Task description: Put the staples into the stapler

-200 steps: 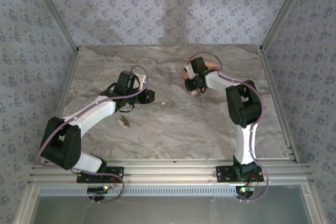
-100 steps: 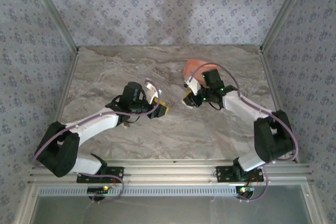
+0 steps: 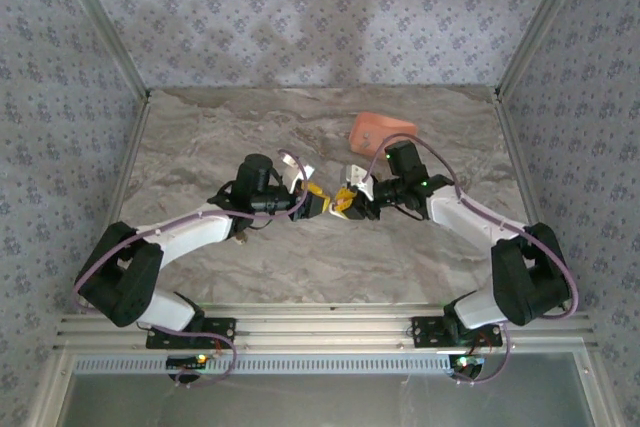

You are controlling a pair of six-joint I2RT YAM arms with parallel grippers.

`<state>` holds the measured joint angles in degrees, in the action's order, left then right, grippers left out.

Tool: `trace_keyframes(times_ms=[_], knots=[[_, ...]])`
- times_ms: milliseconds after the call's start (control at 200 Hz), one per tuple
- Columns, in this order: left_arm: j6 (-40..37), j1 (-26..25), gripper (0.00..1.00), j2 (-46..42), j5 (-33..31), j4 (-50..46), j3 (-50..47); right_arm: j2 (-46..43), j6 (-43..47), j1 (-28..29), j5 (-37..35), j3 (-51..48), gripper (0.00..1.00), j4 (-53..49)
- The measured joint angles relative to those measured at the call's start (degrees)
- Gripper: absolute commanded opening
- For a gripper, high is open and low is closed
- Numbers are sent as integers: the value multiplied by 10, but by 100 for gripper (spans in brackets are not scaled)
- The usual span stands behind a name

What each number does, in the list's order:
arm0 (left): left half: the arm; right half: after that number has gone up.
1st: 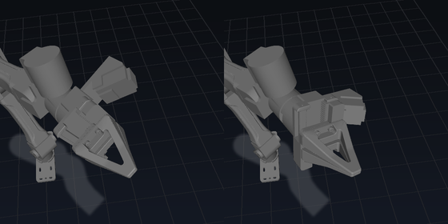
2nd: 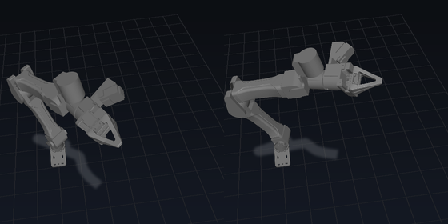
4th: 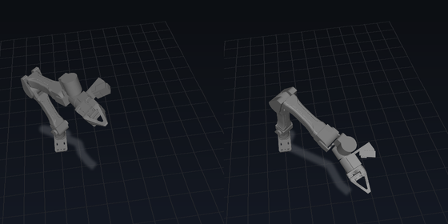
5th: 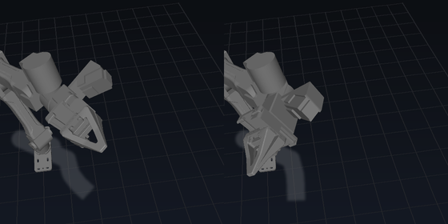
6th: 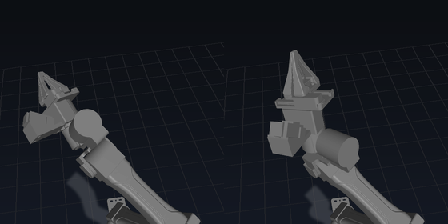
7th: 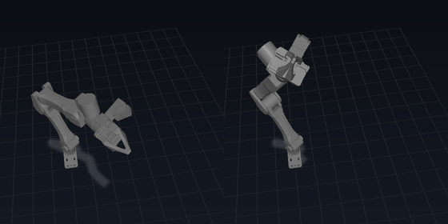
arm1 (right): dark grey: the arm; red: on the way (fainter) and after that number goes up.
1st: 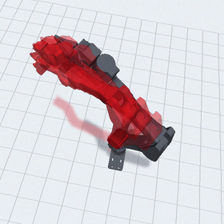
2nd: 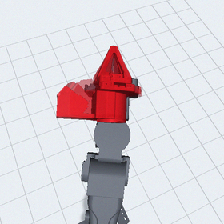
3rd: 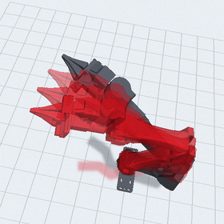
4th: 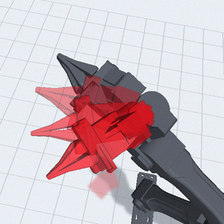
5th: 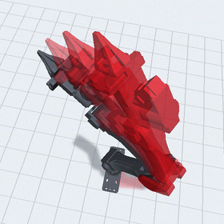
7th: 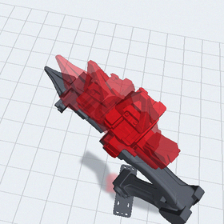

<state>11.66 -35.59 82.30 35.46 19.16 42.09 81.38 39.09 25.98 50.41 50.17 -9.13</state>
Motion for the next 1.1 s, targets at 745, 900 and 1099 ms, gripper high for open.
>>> trace_keyframes(times_ms=[745,900,1099], knots=[[-23,1,40,43,-11,-46,4,-44,-67,-31,69,-42,0,127],[-22,-10,41,97,-19,-38,7,-73,-120,-46,91,-68,0,198],[-21,-24,52,110,-11,-15,12,-76,-147,-64,90,-81,0,221]])
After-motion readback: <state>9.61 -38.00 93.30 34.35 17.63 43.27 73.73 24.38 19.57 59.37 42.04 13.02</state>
